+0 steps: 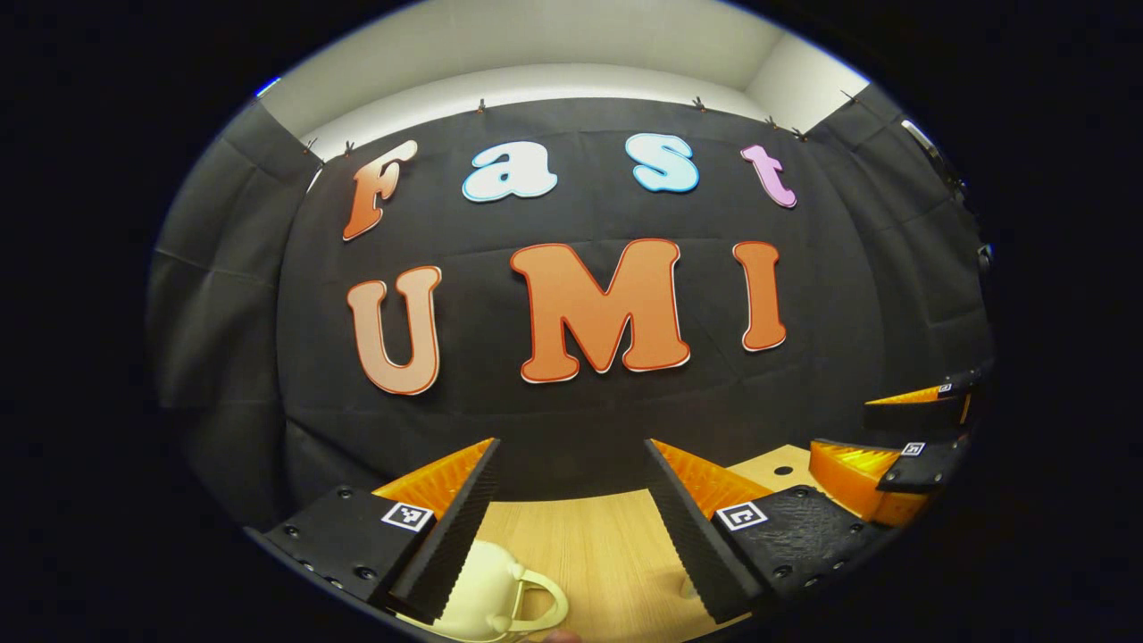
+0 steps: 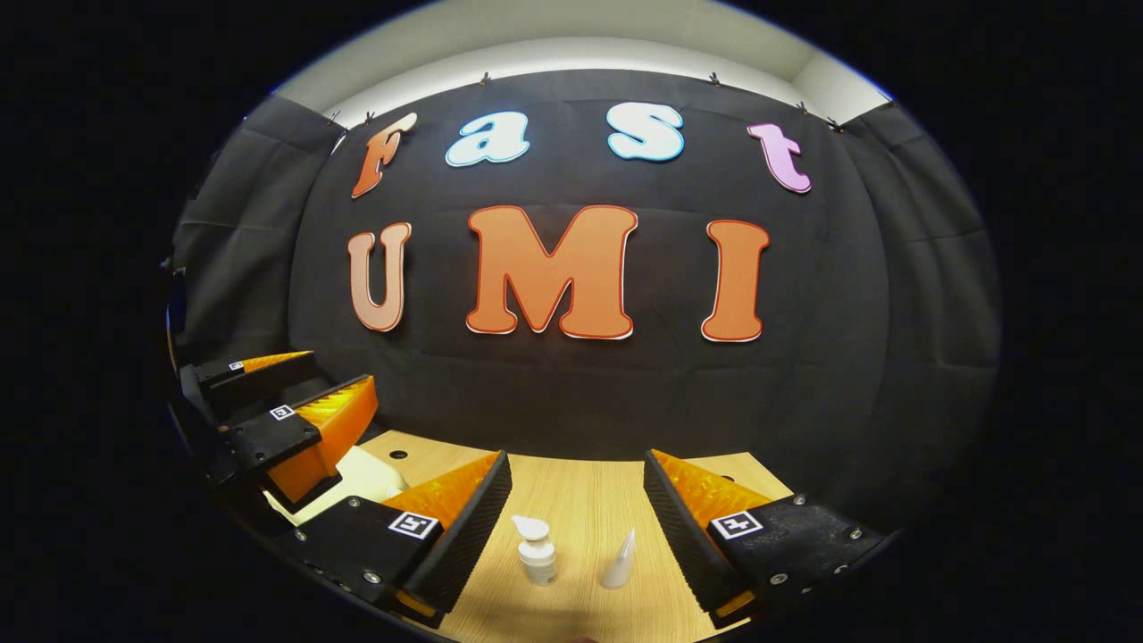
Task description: First open the suitcase, pack the skin care products into it, and then close the suitcase.
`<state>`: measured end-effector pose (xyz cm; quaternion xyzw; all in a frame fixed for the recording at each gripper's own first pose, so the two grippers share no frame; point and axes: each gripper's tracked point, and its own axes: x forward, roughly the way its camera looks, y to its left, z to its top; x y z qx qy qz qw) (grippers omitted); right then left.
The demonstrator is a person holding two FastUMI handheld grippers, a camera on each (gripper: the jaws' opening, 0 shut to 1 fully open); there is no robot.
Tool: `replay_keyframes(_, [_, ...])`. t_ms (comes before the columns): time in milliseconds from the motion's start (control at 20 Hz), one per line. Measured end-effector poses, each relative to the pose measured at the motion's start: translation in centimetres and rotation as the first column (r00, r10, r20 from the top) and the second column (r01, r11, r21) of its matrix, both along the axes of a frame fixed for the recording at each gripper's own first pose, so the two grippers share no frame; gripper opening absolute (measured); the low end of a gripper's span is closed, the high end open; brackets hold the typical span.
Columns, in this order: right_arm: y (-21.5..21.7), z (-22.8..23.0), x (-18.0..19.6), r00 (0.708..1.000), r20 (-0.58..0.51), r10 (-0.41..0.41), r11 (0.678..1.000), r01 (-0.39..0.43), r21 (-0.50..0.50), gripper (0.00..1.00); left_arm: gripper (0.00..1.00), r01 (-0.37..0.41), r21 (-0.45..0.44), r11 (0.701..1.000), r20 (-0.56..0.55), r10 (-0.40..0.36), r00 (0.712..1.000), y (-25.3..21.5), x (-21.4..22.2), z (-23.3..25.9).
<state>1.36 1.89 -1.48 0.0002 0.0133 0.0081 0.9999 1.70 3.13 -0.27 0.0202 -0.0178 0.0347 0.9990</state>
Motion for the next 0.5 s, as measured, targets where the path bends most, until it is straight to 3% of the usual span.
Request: replay_keyframes(500, [-2.2, 0.6, 0.2, 0.999, 0.017, -0.044, 0.999, 0.044, -0.017, 0.95, 0.99, -0.015, 0.155, 0.988, -0.094, 0.03, 0.995, 2.2, -0.7, -5.3])
